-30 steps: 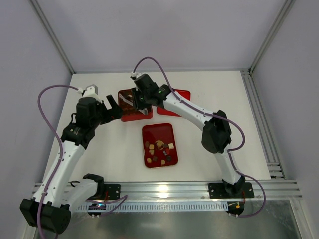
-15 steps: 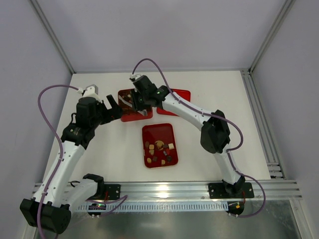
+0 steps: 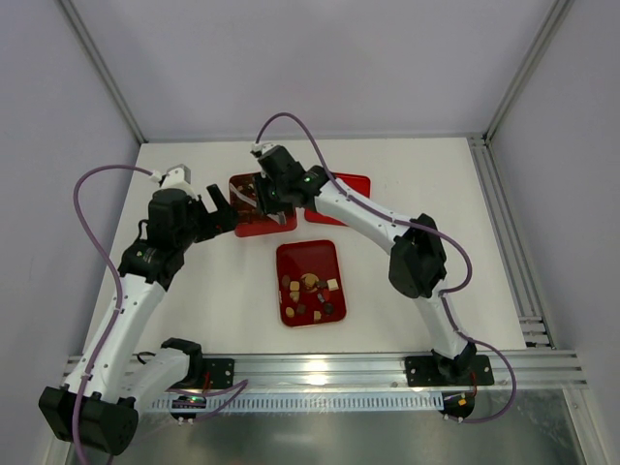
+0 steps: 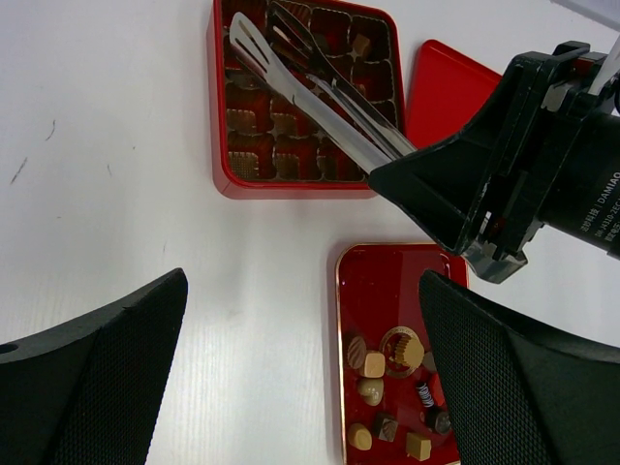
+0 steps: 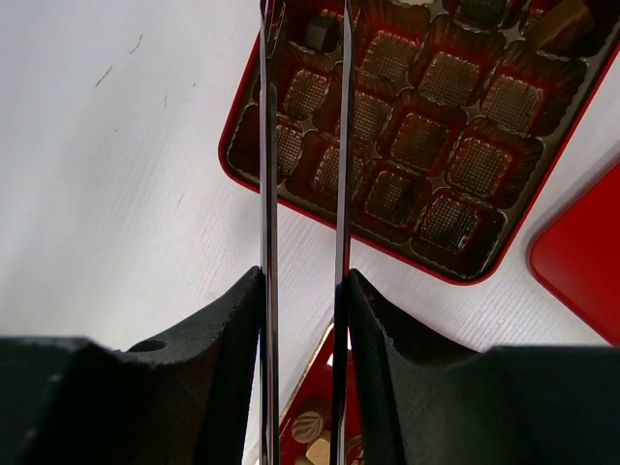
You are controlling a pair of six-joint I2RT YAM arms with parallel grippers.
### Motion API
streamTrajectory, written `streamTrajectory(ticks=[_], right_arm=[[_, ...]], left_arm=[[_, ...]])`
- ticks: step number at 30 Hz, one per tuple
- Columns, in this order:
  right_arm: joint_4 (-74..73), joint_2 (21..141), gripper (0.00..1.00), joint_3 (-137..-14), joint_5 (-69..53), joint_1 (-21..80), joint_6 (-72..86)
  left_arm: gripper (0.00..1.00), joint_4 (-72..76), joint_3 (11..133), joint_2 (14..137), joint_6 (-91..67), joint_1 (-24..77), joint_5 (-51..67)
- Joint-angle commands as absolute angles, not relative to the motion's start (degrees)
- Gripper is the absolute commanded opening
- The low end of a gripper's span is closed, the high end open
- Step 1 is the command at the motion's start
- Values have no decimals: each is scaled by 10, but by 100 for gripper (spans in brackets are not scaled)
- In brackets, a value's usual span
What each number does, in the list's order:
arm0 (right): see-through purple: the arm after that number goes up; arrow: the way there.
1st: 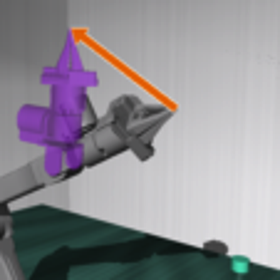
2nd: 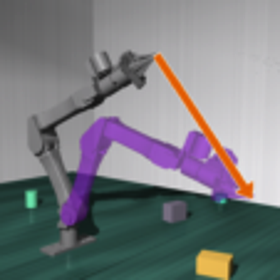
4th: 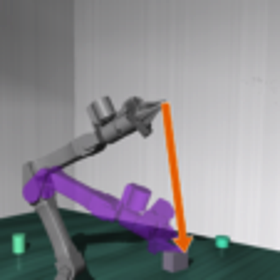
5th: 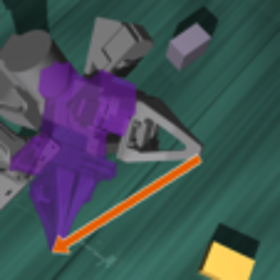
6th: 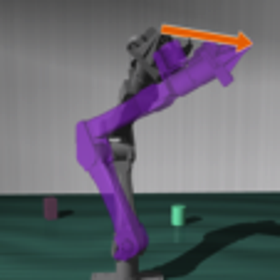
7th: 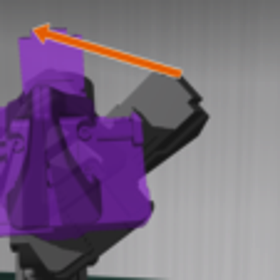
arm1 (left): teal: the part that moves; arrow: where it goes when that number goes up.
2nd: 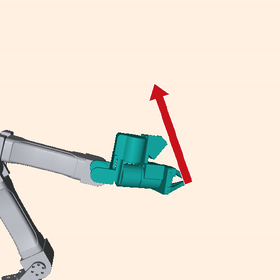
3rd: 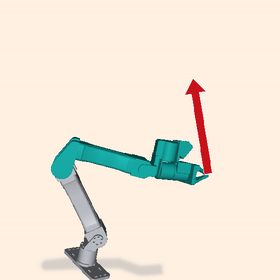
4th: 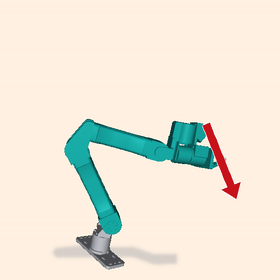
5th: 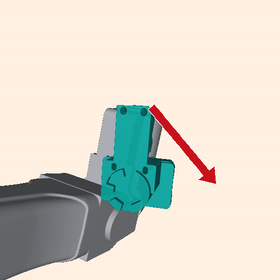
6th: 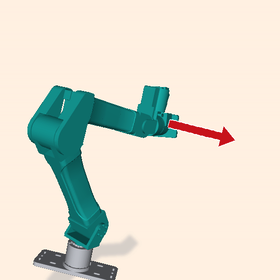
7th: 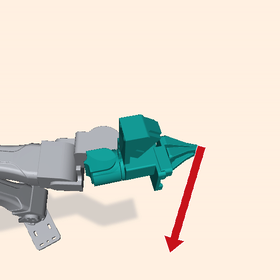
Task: Pack the chocolate
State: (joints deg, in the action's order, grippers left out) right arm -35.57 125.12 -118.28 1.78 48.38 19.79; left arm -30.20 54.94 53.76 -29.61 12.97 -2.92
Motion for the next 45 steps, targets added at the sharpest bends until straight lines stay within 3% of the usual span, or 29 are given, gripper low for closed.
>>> streamTrajectory(ticks=[1, 8, 19, 26, 45], right_arm=[[-348, 1217, 41, -1217, 40, 488, 179], [-357, 1135, 41, -1159, 69, 488, 168], [-445, 854, 41, -891, 90, 490, 185], [-514, 748, 41, -765, 94, 525, 203], [-547, 761, 43, -708, 80, 602, 222]], left_arm=[[100, -277, 544, 534, -298, 126, -25], [100, -276, 544, 534, -298, 124, -28], [100, -275, 543, 539, -299, 124, -25], [100, -274, 543, 545, -299, 124, -18], [100, -272, 542, 548, -300, 124, -10]])
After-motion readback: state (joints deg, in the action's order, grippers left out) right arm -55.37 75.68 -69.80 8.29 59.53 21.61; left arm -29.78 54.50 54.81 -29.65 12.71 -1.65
